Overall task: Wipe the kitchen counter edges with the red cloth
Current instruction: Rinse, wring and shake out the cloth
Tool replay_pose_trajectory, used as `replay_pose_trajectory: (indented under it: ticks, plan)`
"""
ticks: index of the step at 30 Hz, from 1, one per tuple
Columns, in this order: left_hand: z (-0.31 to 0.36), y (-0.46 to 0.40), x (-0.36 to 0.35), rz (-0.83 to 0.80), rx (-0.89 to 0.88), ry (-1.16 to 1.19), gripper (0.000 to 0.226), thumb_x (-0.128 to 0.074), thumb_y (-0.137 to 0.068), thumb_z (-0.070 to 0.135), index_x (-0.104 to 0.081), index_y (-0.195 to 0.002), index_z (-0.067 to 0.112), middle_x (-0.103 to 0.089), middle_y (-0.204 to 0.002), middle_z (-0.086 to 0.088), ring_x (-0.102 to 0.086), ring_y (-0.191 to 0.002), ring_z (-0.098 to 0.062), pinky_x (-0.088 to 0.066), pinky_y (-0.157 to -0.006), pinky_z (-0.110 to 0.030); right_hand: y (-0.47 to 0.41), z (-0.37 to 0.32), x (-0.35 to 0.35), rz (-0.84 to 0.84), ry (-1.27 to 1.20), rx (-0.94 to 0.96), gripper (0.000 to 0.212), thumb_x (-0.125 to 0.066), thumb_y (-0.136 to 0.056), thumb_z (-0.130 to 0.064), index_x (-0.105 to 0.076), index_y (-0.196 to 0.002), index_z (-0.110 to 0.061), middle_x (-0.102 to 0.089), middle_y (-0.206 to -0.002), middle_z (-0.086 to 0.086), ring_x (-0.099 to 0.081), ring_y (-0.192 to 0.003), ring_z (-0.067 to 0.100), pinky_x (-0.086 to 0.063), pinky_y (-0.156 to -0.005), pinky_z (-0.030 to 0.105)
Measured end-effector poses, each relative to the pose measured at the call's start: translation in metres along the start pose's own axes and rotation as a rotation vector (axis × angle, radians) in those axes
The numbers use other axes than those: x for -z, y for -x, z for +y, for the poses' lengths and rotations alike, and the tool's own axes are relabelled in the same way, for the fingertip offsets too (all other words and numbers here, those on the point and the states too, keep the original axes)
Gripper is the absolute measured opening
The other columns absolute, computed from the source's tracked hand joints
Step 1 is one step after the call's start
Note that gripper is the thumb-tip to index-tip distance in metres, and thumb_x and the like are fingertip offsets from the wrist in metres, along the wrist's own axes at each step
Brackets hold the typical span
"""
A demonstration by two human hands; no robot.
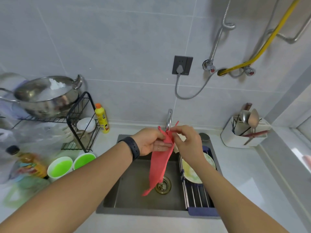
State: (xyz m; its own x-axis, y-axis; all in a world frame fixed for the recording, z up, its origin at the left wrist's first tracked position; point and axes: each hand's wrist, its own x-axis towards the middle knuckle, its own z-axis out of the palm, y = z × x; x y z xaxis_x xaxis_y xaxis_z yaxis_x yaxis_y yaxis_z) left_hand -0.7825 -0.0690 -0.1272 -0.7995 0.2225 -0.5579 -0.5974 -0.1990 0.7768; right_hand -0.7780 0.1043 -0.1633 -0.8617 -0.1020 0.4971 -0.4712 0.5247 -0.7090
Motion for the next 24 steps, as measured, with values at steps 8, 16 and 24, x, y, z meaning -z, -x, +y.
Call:
replay_pose_trajectory:
  ticks: [8,16,24]
  plan:
    - [-0.007,-0.004,0.001,0.028,0.006,0.0,0.03,-0.05,-0.101,-0.003,-0.063,-0.128,-0.006,-0.072,-0.117,-0.023,-0.076,-0.085,-0.028,-0.065,-0.075,-0.037,0.016,0.001,-0.007,-0.238,-0.146,-0.032,0.056,-0.059,-0.096,0.005,-0.06,-0.135,-0.035,-0.068,-0.11,-0.014,-0.062,-0.098,0.009,-0.045,-0.079,0.016]
    - [-0.006,-0.007,-0.001,0.054,0.024,0.044,0.028,-0.047,-0.101,-0.006,-0.057,-0.127,-0.012,-0.074,-0.11,-0.024,-0.077,-0.088,-0.029,-0.065,-0.075,-0.036,0.019,0.018,0.003,-0.297,0.104,0.101,0.075,-0.062,-0.101,-0.011,-0.029,-0.159,-0.045,-0.067,-0.119,-0.012,-0.053,-0.11,-0.008,-0.043,-0.09,0.011]
    - [-0.013,0.0,-0.002,-0.03,0.072,0.009,0.02,-0.038,-0.1,-0.004,-0.056,-0.11,0.0,-0.077,-0.108,-0.013,-0.075,-0.096,-0.025,-0.052,-0.105,-0.044,0.026,0.014,0.001,-0.241,-0.016,-0.052,0.063,-0.072,-0.097,-0.02,-0.044,-0.145,-0.051,-0.075,-0.1,-0.015,-0.065,-0.092,-0.007,-0.051,-0.081,0.017]
